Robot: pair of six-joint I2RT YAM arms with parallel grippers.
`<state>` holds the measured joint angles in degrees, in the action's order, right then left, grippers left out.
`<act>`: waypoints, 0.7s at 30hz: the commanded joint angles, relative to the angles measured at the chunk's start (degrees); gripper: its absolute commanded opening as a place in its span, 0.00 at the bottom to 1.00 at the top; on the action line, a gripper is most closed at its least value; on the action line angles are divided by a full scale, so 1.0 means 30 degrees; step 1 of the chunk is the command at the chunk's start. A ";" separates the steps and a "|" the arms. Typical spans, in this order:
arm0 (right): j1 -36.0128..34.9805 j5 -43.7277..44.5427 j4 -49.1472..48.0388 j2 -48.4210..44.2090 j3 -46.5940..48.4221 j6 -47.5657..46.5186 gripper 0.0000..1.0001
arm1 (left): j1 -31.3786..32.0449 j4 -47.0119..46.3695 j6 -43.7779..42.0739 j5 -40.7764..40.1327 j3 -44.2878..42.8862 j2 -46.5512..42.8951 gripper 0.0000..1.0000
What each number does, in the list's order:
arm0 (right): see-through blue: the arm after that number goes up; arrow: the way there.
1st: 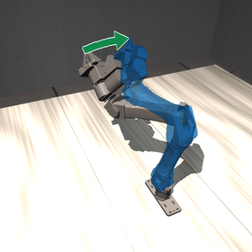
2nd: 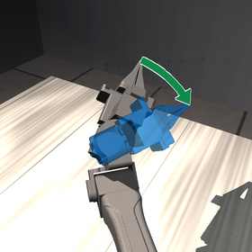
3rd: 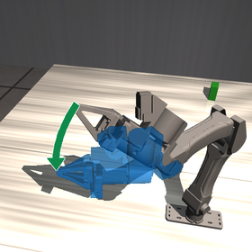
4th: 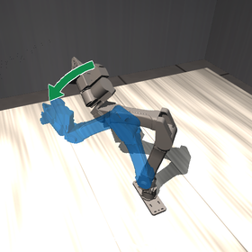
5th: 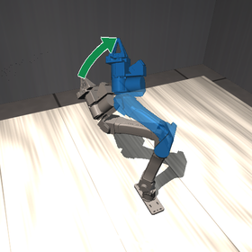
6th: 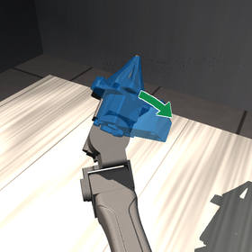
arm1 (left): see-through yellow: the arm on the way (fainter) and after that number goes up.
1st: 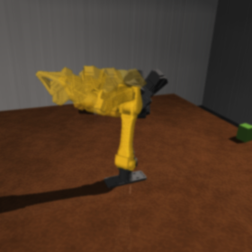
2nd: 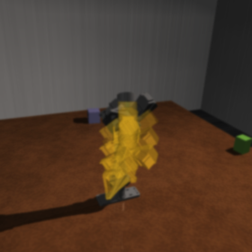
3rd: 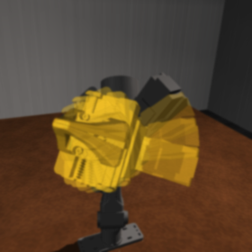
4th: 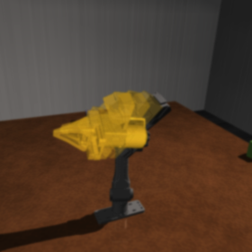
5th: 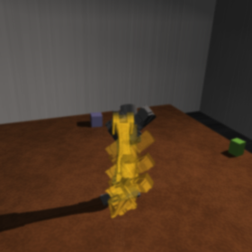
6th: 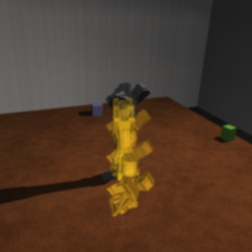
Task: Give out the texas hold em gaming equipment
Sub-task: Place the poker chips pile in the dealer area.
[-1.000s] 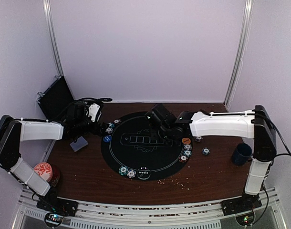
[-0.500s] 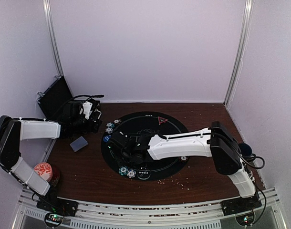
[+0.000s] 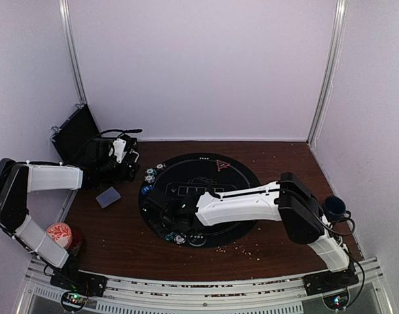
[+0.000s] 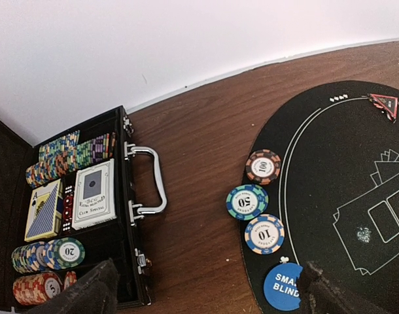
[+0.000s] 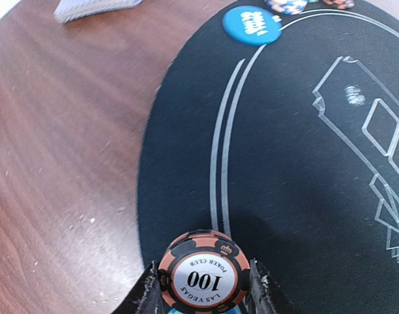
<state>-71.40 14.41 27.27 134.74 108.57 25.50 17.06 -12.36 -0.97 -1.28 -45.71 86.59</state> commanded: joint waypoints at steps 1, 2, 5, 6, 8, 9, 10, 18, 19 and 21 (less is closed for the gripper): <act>-0.0312 -0.0267 0.0135 0.0575 0.0978 -0.0581 0.34 | -0.0181 -0.0685 0.0207 0.0318 -0.0669 0.0199 0.98; -0.0327 -0.0341 0.0165 0.0687 0.1063 -0.0628 0.34 | -0.0190 -0.0685 0.0207 0.0358 -0.0670 0.0226 0.98; -0.0369 -0.0487 0.0212 0.0929 0.1225 -0.0720 0.34 | -0.0183 -0.0670 0.0207 0.0452 -0.0679 0.0252 0.98; -0.0397 -0.0471 0.0292 0.1009 0.1309 -0.0733 0.34 | -0.0194 -0.0657 0.0214 0.0429 -0.0697 0.0258 0.98; -0.0401 -0.0411 0.0393 0.1104 0.1408 -0.0771 0.34 | -0.0179 -0.0655 0.0207 0.0476 -0.0693 0.0281 0.98; -0.0401 -0.0359 0.0439 0.1152 0.1446 -0.0794 0.34 | -0.0193 -0.0648 0.0214 0.0498 -0.0706 0.0287 0.98; -0.0401 -0.0305 0.0499 0.1191 0.1509 -0.0783 0.35 | -0.0180 -0.0638 0.0223 0.0528 -0.0700 0.0303 0.98; -0.0400 -0.0078 0.0867 0.1434 0.1776 -0.0859 0.36 | -0.0183 -0.0546 0.0209 0.0658 -0.0809 0.0458 0.98; -0.0401 -0.0069 0.0893 0.1435 0.1781 -0.0864 0.36 | -0.0183 -0.0539 0.0211 0.0675 -0.0809 0.0482 0.98; -0.0400 -0.0034 0.0969 0.1435 0.1777 -0.0879 0.36 | -0.0196 -0.0538 0.0214 0.0676 -0.0816 0.0493 0.98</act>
<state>-72.40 12.93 29.41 138.63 112.18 23.35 17.06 -12.25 -0.91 -0.03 -46.39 87.44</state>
